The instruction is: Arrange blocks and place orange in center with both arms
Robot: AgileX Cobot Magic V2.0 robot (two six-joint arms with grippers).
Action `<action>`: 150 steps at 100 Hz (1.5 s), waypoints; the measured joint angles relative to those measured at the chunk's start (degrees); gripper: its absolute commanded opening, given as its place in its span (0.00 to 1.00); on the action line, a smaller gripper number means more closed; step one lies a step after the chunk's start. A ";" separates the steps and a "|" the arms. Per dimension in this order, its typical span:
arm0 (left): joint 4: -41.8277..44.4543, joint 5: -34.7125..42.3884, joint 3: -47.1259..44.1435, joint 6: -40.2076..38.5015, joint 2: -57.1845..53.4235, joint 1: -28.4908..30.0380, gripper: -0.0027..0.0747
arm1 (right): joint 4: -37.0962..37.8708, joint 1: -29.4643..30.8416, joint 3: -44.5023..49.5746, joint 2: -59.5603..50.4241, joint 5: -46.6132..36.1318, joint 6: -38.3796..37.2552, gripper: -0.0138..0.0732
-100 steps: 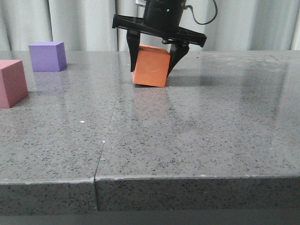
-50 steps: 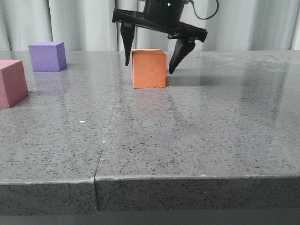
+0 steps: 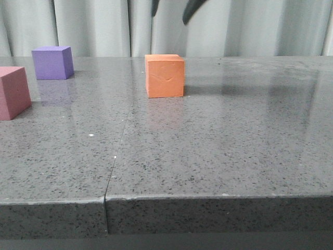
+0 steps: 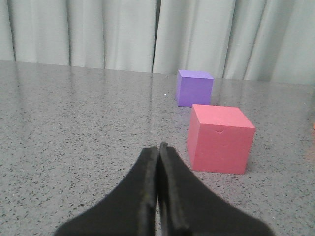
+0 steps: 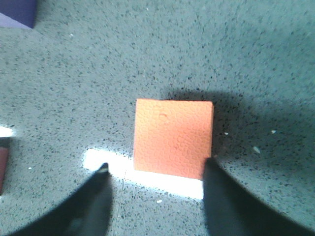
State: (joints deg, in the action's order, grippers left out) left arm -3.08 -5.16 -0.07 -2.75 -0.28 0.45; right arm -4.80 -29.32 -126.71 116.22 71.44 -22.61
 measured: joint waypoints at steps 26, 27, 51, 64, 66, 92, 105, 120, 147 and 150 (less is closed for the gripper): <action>0.00 0.00 0.00 0.00 0.00 0.00 0.01 | 1.64 0.60 0.00 -3.47 0.47 1.13 0.08; 0.00 0.00 0.00 0.00 0.00 0.00 0.01 | 1.74 0.59 0.00 -3.63 0.47 1.13 0.08; 0.00 0.00 0.00 0.00 0.00 0.00 0.01 | 1.78 5.40 2.69 -6.95 0.55 2.20 0.08; 0.00 0.00 0.00 0.00 0.00 0.00 0.01 | 1.99 9.18 8.10 -10.03 0.55 3.29 0.08; 0.00 0.00 0.00 0.00 0.00 0.00 0.01 | 2.11 9.80 9.11 -10.62 0.55 3.37 0.08; 0.00 0.00 0.00 0.00 0.00 0.00 0.01 | 4.80 16.76 21.30 -18.32 0.59 3.66 0.08; 0.00 0.00 0.00 0.00 0.00 0.00 0.01 | 5.53 19.68 27.47 -23.17 0.59 4.60 0.08; 0.00 0.00 0.00 0.00 0.00 0.00 0.01 | 5.66 21.60 36.22 -30.05 -2.75 6.34 0.08; 0.00 0.00 0.00 0.00 0.00 0.00 0.01 | 5.76 22.05 54.22 -44.97 -16.84 8.78 0.08; 0.00 0.00 0.00 0.00 0.00 0.00 0.01 | 5.76 22.05 56.61 -46.63 -18.40 8.82 0.08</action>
State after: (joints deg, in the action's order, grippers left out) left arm -3.08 -5.16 -0.07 -2.75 -0.28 0.45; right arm 0.96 -7.27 -70.10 69.59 53.05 -13.79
